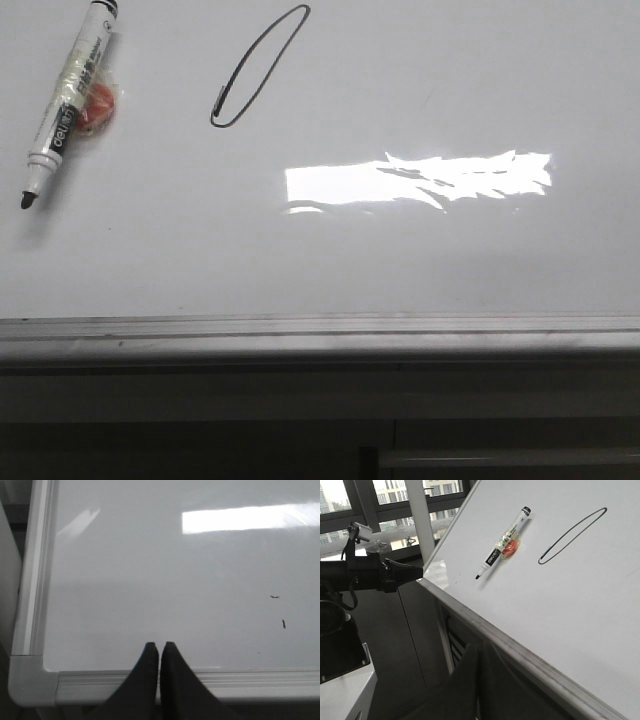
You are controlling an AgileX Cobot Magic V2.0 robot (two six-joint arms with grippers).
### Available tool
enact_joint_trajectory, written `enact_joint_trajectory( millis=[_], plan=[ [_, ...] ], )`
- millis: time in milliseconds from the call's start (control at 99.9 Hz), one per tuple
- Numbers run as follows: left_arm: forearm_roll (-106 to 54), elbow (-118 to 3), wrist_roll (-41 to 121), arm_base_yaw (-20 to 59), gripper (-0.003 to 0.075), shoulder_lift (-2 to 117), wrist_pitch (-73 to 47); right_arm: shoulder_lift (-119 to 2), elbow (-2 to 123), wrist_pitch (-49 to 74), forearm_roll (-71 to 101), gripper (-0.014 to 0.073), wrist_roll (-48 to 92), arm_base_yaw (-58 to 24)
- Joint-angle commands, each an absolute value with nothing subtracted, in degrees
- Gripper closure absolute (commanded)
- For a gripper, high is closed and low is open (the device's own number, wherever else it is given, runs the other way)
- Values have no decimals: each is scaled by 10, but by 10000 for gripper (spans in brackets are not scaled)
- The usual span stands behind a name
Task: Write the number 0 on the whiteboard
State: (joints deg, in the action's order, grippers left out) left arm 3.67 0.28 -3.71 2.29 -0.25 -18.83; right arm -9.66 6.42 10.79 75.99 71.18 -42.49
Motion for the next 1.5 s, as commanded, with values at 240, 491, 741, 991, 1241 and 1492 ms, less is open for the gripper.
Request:
enact_joint_trajectory(
  millis=[240,491,741,991,1241,1492],
  plan=[
    [31,21,-37,21,740,-18,-156,-101,40,34,594,662,547,-423],
    [31,21,-37,21,740,-18,-156,-84,-16,17,93,662,17,-412],
    [31,21,-37,21,740,-18,-156,21,-14,171,-8,662,-78,-245],
    [31,21,-37,21,740,-18,-156,17,-14,177,-24,662,-31,-27],
    [31,21,-37,21,740,-18,-156,17,-14,176,-24,662,-23,71],
    [31,21,-37,21,740,-18,-156,17,-14,176,-24,662,-23,81]
  ],
)
